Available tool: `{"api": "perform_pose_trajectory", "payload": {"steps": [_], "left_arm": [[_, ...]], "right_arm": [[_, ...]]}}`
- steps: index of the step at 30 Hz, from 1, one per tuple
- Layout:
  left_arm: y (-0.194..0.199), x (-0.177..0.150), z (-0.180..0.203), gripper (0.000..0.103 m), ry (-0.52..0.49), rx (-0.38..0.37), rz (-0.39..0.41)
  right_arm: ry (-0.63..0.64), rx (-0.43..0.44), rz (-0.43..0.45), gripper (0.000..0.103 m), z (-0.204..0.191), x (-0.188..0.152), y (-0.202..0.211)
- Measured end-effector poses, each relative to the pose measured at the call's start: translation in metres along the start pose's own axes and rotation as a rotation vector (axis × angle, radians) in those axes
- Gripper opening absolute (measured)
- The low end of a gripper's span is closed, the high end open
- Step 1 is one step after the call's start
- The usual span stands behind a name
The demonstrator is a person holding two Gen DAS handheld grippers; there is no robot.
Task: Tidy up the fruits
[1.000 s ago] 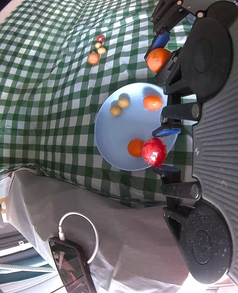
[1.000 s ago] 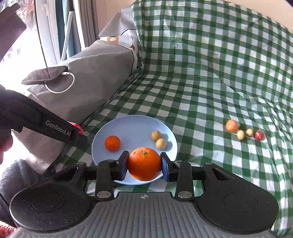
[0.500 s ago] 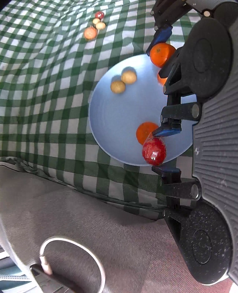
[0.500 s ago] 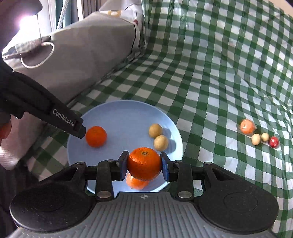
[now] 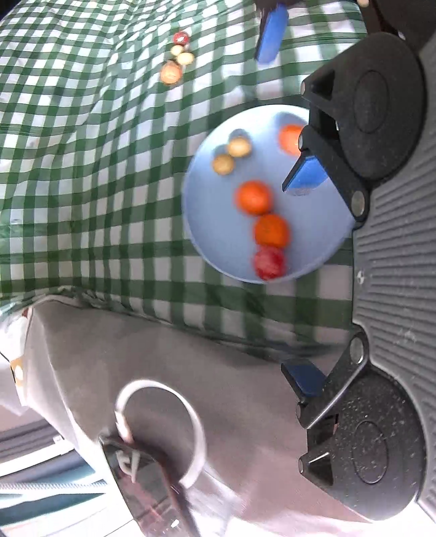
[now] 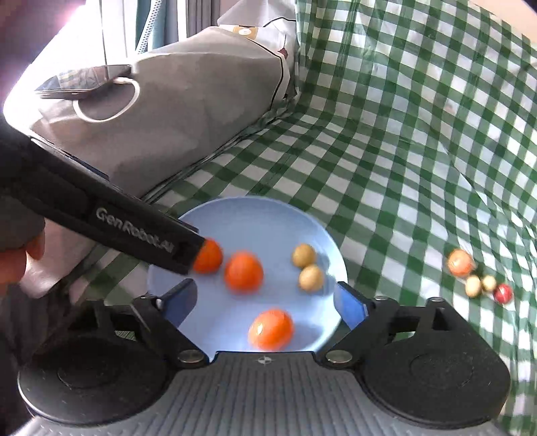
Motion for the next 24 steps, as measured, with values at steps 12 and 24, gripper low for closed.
{"api": "perform_pose_trajectory", "payload": {"steps": [12, 24], "left_arm": [[0.070, -0.054, -0.003, 0.103, 0.012, -0.016, -0.004], [0.117, -0.055, 0.004, 0.103, 0.005, -0.018, 0.092]], "right_arm": [[-0.105, -0.035, 0.013, 0.102, -0.021, -0.049, 0.082], [-0.122, -0.085, 0.136, 0.102, -0.022, -0.053, 0.131]]}}
Point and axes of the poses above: each gripper's, at about its wrist camera, not at the fingertips, and y roughly against the way its jaws point, z to its right, x to its top, the point moved 10 cm from there along -y, roughly the way its jaws point, and after that the axes turned 8 degrees about x, right-handed, at the moved point
